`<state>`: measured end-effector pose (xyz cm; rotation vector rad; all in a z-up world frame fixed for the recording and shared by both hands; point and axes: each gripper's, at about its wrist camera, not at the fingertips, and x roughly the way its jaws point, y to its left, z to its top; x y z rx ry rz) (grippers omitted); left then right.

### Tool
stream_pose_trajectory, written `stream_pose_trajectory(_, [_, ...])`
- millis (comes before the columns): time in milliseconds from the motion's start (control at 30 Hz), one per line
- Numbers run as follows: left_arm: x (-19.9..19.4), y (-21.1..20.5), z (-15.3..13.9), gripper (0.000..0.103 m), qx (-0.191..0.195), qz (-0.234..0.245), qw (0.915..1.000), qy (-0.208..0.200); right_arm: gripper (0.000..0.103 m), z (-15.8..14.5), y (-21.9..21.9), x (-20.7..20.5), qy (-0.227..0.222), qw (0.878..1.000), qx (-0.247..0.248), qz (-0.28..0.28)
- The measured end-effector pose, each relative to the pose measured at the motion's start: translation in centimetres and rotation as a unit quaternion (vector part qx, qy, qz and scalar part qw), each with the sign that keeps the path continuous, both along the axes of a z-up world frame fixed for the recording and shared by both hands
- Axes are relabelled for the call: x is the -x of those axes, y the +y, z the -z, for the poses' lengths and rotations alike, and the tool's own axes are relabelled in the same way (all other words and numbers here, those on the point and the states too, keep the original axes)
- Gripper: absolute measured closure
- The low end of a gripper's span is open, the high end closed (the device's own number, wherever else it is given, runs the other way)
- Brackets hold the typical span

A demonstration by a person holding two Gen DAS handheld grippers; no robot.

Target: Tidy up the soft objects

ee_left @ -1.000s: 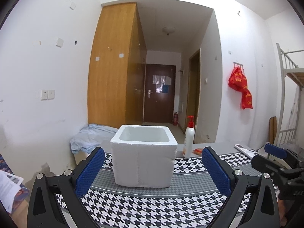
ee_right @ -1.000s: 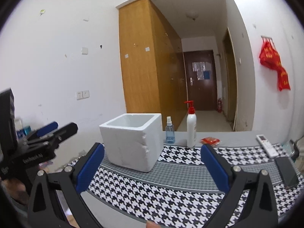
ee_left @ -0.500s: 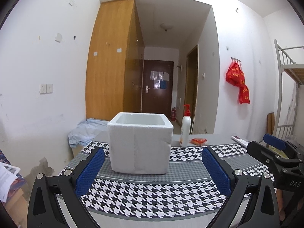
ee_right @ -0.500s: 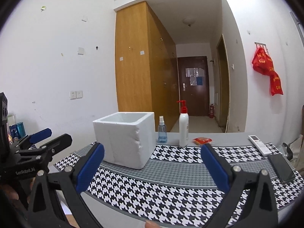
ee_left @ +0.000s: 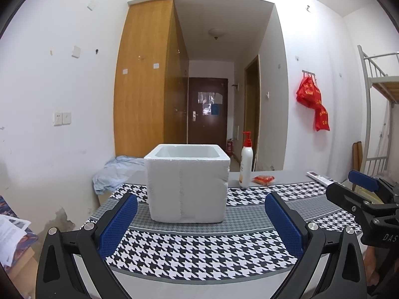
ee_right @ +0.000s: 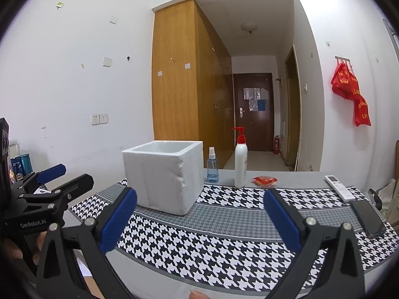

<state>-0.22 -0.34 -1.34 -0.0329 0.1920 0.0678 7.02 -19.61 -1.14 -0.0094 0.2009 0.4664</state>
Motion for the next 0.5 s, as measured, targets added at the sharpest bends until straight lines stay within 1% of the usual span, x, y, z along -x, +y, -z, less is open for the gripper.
stream_pose_trajectory(500, [-0.1, 0.04, -0.02, 0.001, -0.001, -0.002, 1.0, 0.004, 0.0, 0.24, 0.35, 0.08, 0.006, 1.0, 0.008, -0.008])
